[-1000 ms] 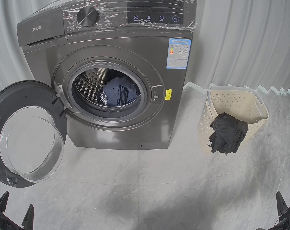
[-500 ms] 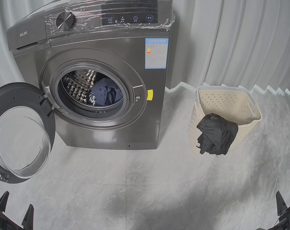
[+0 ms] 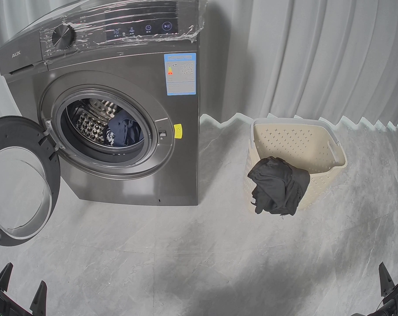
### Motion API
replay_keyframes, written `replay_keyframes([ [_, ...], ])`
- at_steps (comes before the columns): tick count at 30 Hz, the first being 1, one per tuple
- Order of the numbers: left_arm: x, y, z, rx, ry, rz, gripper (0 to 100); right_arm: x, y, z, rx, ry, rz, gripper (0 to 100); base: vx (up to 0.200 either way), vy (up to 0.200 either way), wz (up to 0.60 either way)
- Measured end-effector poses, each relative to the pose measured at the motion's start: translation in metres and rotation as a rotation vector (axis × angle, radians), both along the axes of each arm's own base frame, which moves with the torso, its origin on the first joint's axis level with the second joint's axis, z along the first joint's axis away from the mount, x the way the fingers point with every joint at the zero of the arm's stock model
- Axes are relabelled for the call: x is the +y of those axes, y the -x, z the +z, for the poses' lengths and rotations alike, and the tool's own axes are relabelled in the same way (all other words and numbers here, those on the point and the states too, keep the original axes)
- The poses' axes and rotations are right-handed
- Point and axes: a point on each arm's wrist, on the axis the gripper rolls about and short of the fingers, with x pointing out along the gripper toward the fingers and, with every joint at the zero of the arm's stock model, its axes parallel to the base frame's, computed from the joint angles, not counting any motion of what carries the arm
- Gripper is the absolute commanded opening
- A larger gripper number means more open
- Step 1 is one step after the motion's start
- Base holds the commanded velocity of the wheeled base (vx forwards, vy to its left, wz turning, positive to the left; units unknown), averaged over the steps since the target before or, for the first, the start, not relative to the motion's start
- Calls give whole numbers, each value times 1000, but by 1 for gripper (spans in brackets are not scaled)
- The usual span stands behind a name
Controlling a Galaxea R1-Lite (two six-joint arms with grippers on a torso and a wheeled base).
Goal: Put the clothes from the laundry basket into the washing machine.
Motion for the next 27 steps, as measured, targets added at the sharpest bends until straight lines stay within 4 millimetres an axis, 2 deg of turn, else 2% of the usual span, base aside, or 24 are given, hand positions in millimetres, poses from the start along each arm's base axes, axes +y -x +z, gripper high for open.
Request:
replay_keyframes([
  [12,0,0,0,1,3,-1,100,0,0,0,0,3,0,100,0,-200,0],
  [18,0,0,0,1,3,-1,100,0,0,0,2,3,1,100,0,0,0],
  [27,0,0,0,1,16,-2,100,0,0,0,2,1,2,100,200,0,0],
])
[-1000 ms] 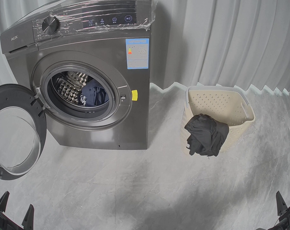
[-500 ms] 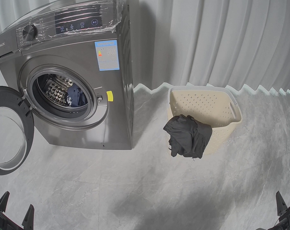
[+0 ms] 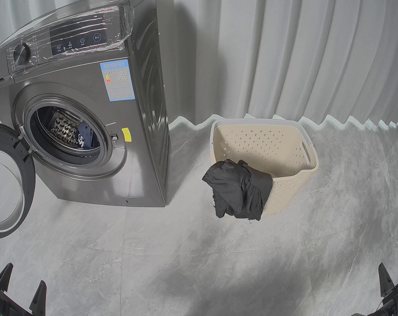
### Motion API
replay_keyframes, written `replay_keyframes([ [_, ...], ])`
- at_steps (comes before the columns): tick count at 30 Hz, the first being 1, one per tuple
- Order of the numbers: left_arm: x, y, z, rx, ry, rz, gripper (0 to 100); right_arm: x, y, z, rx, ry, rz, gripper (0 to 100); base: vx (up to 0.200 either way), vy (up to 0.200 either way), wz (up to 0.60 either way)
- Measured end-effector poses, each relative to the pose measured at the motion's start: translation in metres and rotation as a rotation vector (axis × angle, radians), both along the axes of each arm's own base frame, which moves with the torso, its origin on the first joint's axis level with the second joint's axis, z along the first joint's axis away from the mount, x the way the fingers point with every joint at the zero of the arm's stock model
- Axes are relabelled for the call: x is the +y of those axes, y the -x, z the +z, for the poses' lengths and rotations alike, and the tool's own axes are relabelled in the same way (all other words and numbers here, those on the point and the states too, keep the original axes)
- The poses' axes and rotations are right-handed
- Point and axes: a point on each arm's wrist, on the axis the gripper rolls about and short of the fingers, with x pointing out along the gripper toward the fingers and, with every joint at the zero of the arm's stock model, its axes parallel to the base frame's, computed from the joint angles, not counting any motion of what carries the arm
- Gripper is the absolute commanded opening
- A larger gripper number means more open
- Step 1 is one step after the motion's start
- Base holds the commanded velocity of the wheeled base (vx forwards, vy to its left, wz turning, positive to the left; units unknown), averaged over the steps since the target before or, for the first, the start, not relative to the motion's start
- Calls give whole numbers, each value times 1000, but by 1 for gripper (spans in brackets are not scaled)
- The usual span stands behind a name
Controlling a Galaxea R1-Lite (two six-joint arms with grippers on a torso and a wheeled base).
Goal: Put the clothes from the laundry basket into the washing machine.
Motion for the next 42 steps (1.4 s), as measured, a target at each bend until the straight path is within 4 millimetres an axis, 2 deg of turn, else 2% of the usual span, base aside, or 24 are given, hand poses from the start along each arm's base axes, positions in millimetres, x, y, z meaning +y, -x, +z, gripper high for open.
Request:
replay_keyframes([
  [9,0,0,0,0,14,0,100,0,0,0,0,-13,-11,100,0,0,0],
  [16,0,0,0,0,12,1,100,0,0,3,-25,-13,-12,100,0,-200,0],
  [22,0,0,0,-1,7,1,100,0,11,35,-129,-11,3,100,0,-167,0],
  [26,0,0,0,-1,4,0,100,0,11,49,-102,-10,44,100,0,0,0],
  [32,0,0,0,-1,2,-1,100,1,-9,60,40,-10,140,100,67,0,0],
  [42,0,0,0,-2,2,-1,100,11,-64,76,230,-43,333,100,200,0,0],
])
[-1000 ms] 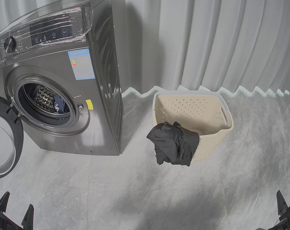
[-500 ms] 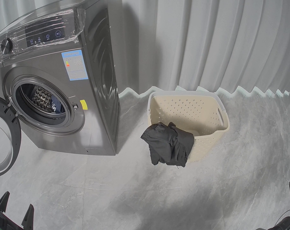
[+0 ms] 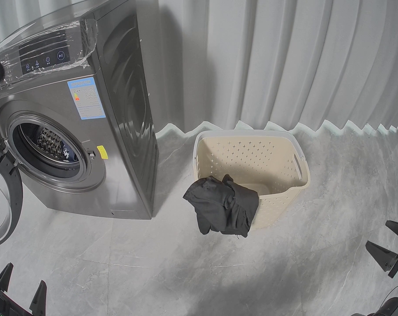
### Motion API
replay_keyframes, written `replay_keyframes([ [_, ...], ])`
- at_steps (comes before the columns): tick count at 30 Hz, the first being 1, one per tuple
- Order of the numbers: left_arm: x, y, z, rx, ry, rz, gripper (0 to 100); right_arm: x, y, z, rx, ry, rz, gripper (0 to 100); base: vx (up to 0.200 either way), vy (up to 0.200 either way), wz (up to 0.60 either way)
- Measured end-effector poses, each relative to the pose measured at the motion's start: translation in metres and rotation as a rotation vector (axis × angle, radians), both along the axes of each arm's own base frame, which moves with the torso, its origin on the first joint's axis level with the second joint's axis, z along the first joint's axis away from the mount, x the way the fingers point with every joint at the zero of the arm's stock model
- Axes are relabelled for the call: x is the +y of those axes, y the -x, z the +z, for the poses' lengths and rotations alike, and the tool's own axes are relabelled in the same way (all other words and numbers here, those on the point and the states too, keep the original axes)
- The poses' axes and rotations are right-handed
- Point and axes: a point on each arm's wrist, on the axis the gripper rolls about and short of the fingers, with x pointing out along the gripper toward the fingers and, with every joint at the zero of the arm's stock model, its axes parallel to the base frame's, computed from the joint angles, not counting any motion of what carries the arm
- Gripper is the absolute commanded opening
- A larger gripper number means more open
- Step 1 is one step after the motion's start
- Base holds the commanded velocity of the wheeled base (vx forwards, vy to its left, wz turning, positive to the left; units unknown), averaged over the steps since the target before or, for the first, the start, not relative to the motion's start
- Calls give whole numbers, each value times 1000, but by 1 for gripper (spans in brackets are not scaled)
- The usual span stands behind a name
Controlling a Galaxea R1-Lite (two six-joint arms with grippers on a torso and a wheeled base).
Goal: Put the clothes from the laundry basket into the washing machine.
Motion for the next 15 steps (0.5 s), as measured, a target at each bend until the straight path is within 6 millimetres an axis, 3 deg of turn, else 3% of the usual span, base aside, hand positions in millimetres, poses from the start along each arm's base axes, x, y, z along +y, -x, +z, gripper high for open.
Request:
replay_keyframes([
  [15,0,0,0,0,3,0,100,31,-81,-1,177,-44,108,100,0,0,0],
])
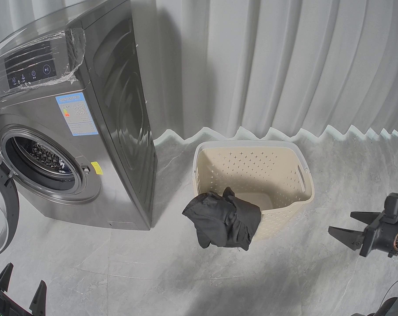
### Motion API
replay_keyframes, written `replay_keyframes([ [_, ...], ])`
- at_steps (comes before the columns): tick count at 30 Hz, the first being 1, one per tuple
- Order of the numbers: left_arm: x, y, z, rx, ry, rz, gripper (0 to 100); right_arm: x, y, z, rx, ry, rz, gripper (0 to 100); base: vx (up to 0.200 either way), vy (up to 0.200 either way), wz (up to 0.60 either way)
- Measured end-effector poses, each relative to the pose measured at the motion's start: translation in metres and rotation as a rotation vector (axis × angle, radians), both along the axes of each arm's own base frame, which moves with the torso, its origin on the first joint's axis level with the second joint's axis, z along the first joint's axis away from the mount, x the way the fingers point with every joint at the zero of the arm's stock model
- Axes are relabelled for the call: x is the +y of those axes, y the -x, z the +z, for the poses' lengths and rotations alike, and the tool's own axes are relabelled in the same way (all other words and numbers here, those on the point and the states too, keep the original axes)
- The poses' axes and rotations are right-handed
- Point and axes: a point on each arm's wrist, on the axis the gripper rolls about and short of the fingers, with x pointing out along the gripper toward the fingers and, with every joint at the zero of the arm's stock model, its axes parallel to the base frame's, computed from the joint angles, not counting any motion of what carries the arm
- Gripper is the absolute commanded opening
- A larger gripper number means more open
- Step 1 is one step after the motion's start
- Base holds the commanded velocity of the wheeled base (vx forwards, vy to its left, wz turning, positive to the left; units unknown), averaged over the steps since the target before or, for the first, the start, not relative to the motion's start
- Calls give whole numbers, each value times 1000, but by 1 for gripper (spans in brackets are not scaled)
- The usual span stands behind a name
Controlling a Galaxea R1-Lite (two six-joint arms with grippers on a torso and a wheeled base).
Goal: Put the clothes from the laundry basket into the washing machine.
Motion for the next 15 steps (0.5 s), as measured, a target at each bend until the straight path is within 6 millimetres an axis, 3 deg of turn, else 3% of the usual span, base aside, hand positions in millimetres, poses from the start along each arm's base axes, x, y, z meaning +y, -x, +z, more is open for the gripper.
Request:
replay_keyframes([
  [8,0,0,0,0,-1,0,100,23,-44,-17,39,8,31,100,0,0,0],
  [15,0,0,0,0,-1,0,100,39,-70,-38,86,26,39,100,0,0,0],
])
